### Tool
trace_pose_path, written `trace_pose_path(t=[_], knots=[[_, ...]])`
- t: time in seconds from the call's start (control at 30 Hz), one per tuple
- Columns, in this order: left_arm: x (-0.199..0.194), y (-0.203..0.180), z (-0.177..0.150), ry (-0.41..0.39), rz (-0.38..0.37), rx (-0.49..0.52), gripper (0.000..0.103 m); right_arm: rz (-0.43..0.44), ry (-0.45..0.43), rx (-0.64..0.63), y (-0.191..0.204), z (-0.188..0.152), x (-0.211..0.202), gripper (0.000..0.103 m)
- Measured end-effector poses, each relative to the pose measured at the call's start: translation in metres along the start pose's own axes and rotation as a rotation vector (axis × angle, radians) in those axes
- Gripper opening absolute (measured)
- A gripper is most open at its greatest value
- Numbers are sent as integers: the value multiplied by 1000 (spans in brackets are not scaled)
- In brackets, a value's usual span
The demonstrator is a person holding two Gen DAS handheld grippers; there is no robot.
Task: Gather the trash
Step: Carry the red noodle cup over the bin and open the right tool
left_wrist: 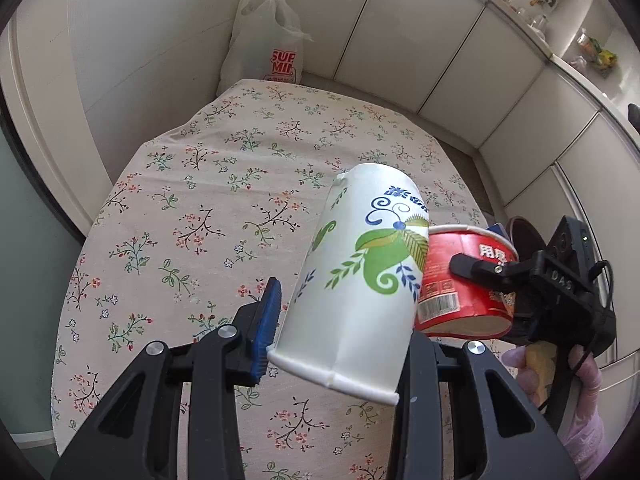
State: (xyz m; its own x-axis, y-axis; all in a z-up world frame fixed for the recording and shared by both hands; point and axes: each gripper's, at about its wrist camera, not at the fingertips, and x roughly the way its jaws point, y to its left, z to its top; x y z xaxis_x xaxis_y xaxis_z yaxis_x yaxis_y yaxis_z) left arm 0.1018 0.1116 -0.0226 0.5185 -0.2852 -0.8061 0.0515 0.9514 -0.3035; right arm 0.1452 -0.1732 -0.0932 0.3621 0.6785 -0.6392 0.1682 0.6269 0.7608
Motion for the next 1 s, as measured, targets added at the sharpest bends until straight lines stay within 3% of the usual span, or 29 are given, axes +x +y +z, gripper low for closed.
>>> trace_pose_path(t=[0.23, 0.5, 0.63, 0.7, 0.93, 1.0], knots=[[5, -19, 2, 0, -17, 21, 36, 80, -181, -21, 4, 27, -88, 76], [19, -44, 5, 10, -37, 55, 36, -40, -489, -43, -19, 54, -196, 77], [29, -54, 6, 23, -44, 69, 36, -267, -660, -61, -44, 63, -246, 77], [34, -59, 7, 30, -49, 75, 36, -455, -740, -83, -56, 68, -258, 77], [50, -79, 5, 53, -54, 100, 36, -871, -828, -138, -92, 86, -265, 79], [55, -88, 4, 62, -60, 110, 36, -960, -838, -163, -92, 87, -260, 93]])
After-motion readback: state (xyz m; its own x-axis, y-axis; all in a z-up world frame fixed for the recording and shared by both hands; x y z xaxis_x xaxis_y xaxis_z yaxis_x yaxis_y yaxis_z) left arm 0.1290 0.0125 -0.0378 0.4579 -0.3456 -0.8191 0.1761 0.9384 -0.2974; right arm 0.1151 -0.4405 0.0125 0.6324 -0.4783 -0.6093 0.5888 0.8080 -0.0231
